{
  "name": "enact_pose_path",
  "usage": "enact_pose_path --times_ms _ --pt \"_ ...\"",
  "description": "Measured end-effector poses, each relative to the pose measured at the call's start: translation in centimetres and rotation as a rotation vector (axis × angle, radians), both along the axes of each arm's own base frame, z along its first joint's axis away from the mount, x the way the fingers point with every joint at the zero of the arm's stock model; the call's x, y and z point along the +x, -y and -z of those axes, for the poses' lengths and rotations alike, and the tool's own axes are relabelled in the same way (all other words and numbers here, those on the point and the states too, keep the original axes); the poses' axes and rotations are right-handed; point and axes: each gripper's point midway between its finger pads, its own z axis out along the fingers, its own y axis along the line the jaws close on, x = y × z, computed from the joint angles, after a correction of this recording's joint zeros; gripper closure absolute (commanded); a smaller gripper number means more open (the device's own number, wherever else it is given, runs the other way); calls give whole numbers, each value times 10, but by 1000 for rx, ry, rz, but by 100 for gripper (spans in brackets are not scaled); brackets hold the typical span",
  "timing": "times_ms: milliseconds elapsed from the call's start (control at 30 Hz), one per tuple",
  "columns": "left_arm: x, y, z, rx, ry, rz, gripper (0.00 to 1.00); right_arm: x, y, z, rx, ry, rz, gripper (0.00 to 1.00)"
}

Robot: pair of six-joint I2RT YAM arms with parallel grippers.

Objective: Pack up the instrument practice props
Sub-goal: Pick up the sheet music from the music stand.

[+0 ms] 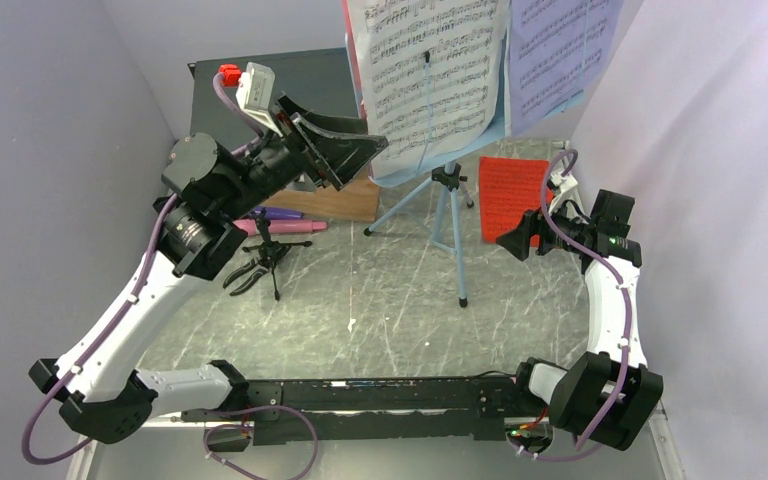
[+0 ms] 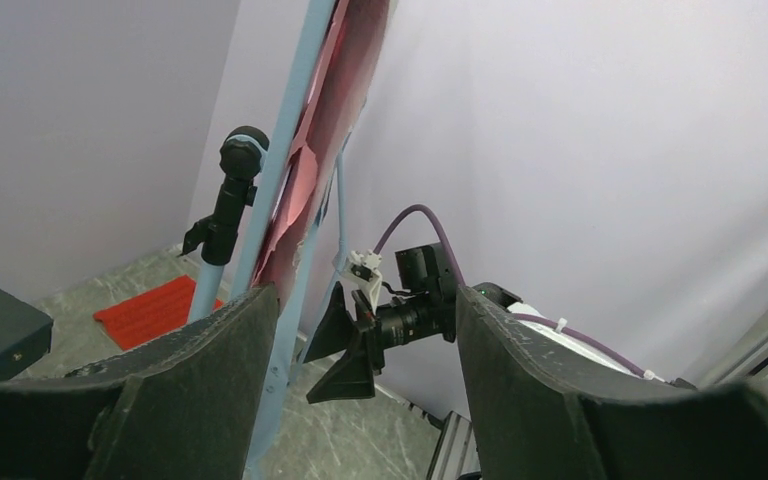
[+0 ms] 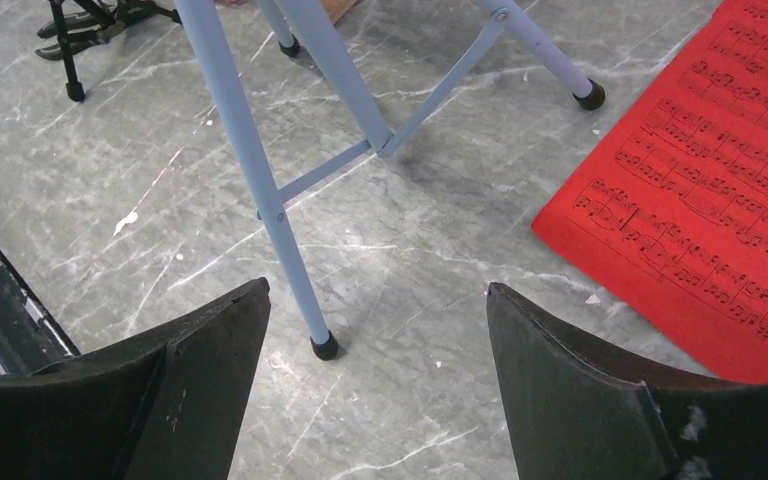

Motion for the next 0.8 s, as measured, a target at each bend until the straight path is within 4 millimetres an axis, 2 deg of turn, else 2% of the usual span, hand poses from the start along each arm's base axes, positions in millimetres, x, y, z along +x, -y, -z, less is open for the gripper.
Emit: enact_pose_path --times_ms 67,333,433,700,800 --pt "2 2 2 7 -2 -1 40 -1 0 1 1 -4 0 18" --pt "10 9 11 41 9 -5 43 -2 -1 1 2 -9 -2 18" --pt "13 10 10 51 27 -13 53 -2 -1 1 1 -9 -2 18" --pt "24 16 15 90 65 -46 70 -2 -1 1 0 -8 -3 18" --pt "26 20 18 108 83 -60 85 -2 -1 1 1 -8 -3 18"
